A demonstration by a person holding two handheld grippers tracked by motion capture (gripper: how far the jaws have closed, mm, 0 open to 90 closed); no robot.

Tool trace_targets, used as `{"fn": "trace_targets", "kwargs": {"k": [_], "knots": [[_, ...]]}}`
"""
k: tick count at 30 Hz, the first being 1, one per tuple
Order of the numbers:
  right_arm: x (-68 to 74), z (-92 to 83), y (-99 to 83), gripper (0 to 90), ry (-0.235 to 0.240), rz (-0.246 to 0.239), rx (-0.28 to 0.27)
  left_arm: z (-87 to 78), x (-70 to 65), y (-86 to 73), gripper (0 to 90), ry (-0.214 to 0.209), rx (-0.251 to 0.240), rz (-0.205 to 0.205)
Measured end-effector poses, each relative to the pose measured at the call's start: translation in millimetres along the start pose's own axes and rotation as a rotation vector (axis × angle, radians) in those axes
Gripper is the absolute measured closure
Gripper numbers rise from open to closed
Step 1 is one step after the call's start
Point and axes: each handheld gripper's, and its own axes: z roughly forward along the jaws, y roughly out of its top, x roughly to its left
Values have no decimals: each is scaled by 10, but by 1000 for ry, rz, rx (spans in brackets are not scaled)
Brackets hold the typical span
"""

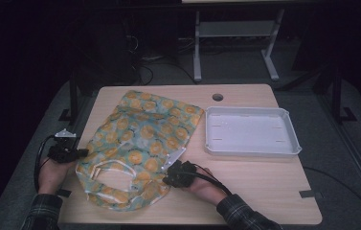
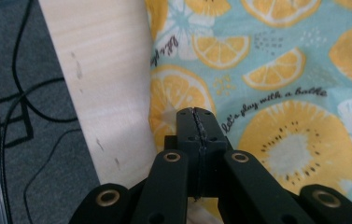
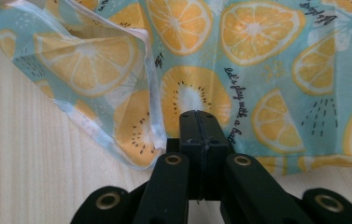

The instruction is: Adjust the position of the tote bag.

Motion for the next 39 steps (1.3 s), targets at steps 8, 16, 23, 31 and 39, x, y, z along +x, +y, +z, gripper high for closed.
{"fn": "trace_targets", "kwargs": {"k": [8,16,23,31,39], "knots": [[-18,-44,-24,895,-5,4,23,28,-31,-25,896,-21,35,1],[-92,-128,-82,895,-23,7,50,-16,-219,-87,896,-73,59,35],[-171,-211,-152,895,-20,7,76,-37,-489,-118,897,-123,90,89],[-278,-354,-281,895,-12,5,116,-54,-720,-204,897,-192,75,102],[-432,-537,-477,895,-12,18,136,-69,-1070,-264,896,-254,82,160]]}}
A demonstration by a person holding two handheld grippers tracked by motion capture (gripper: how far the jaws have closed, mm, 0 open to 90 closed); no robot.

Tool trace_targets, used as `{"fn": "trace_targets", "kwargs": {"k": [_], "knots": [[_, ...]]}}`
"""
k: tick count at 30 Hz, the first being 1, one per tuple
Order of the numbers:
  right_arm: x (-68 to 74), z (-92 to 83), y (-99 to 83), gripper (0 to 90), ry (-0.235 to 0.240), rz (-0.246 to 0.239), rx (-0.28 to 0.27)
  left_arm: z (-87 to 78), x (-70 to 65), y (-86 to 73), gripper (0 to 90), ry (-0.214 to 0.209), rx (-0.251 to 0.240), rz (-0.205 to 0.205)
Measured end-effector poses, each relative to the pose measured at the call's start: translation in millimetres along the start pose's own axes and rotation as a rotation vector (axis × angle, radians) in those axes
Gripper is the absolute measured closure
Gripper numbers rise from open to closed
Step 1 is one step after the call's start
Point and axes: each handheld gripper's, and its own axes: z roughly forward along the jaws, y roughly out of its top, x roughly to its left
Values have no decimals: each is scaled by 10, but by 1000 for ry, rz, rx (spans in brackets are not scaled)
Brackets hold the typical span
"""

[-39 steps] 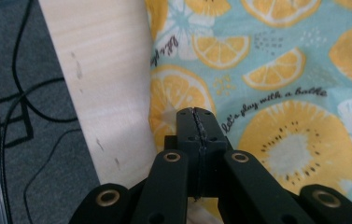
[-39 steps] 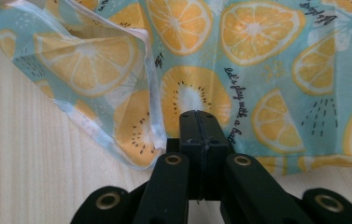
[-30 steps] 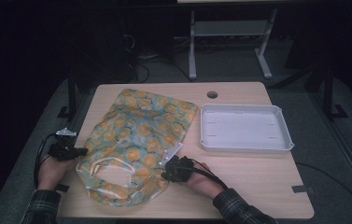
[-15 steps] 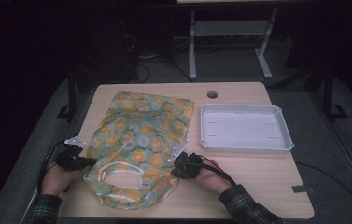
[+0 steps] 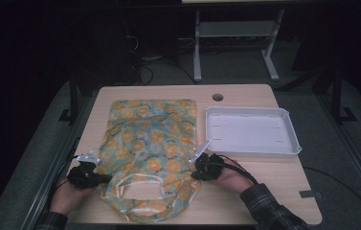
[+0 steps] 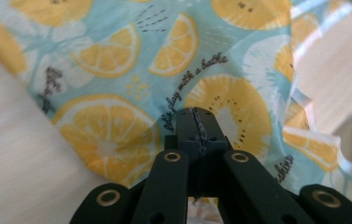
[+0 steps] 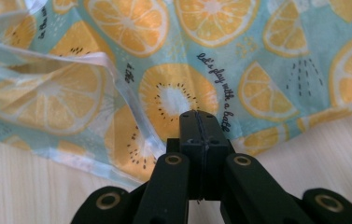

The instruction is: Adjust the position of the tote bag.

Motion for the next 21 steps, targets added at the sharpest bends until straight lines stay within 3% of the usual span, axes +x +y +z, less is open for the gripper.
{"fn": "trace_targets", "kwargs": {"k": [3,6,12,21], "knots": [[-49,-51,-80,894,-1,8,1,41,-140,12,896,-23,2,21],[-91,-104,-155,894,-13,9,6,57,-227,20,896,-14,11,41],[-91,-124,-153,887,-21,-11,15,36,-264,16,872,6,19,69],[-76,-308,-156,721,13,29,-53,-228,-259,-16,753,-10,-85,33]]}}
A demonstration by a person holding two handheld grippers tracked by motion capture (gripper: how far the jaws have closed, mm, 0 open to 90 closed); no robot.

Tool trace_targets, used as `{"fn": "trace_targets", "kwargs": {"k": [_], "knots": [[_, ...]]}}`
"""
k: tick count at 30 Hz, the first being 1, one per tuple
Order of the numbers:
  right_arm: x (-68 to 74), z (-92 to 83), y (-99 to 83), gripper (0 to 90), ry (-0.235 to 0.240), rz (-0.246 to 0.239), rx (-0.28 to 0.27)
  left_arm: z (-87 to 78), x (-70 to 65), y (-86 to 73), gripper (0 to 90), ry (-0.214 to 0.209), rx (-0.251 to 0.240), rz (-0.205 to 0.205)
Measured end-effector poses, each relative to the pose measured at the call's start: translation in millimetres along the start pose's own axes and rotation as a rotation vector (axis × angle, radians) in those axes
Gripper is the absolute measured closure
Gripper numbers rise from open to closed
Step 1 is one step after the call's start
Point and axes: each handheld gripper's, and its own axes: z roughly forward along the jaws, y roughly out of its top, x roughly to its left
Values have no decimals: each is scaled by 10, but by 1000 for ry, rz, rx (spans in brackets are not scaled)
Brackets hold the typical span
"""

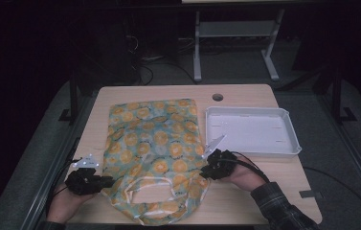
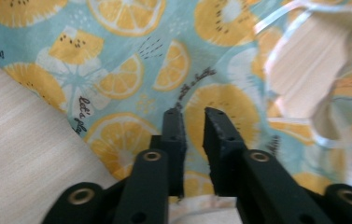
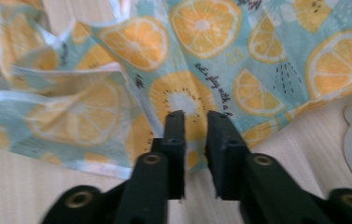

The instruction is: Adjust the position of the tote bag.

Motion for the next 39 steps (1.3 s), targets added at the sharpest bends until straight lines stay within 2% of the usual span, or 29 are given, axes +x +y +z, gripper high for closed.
{"fn": "trace_targets", "kwargs": {"k": [2,3,4,11,15,20,25,28,33,39], "knots": [[29,-47,5,653,2,0,-14,-25,-56,-13,698,-13,-18,-5],[29,-47,5,653,2,0,-14,-30,-80,-17,698,-17,-21,-5],[42,-58,6,637,2,0,-18,-41,-105,-19,684,-20,-18,9],[177,-154,77,474,15,-9,-75,-35,-293,34,508,-43,-46,41],[267,-116,146,398,18,-43,-100,14,-337,56,402,-53,-38,63],[368,-51,245,356,28,-90,-121,35,-361,64,337,-58,-25,94],[411,-6,354,337,35,-96,-143,75,-391,73,305,-61,-18,108],[407,47,385,331,26,-92,-136,114,-397,76,297,-62,-1,115],[393,168,379,278,-1,-92,-85,203,-414,59,259,-60,56,139],[413,250,292,226,15,-96,-31,284,-434,32,214,-55,89,145]]}}
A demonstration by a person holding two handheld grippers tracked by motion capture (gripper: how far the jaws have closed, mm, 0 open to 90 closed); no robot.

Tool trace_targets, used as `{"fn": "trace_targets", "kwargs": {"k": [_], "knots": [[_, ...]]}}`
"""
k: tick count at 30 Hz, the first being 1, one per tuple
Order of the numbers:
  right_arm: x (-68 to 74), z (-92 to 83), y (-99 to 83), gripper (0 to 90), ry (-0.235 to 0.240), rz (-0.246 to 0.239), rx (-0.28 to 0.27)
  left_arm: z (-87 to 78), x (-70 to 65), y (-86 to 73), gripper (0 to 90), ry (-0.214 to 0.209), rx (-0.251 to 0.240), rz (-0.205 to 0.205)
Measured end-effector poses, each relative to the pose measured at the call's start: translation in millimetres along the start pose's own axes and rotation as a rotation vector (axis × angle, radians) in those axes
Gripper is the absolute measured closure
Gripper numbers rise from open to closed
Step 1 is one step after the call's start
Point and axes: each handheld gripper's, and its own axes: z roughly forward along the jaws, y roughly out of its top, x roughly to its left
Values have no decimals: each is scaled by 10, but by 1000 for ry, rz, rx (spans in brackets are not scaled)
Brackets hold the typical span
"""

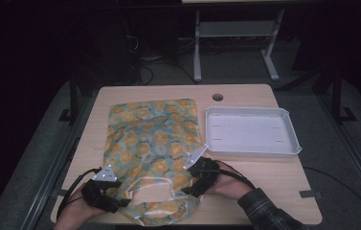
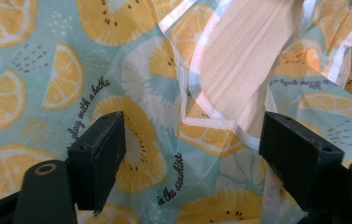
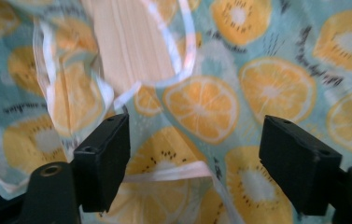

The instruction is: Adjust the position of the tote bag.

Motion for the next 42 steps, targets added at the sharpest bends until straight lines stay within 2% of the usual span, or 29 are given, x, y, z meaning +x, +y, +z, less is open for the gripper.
{"fn": "trace_targets", "kwargs": {"k": [2,7,11,14,17,23,30,32,35,42], "knots": [[13,19,-26,206,7,-5,15,24,-11,2,190,3,14,15],[37,52,-97,166,14,-26,40,70,-30,-11,145,27,32,20],[64,63,-158,161,12,-32,47,91,-36,-26,145,24,49,25],[107,124,-201,154,10,-59,69,120,-49,-31,144,26,61,30],[119,155,-202,148,8,-71,80,134,-64,-30,139,40,77,57],[145,169,-207,146,-13,-87,83,150,-108,-39,136,72,86,99],[139,167,-215,151,-10,-91,77,147,-105,-45,143,73,80,96],[134,162,-217,168,-12,-90,77,143,-100,-46,156,76,76,94],[113,146,-221,232,-17,-80,68,122,-76,-45,229,76,64,88],[47,102,-228,454,-23,-67,50,86,-31,-31,439,70,52,97]]}}
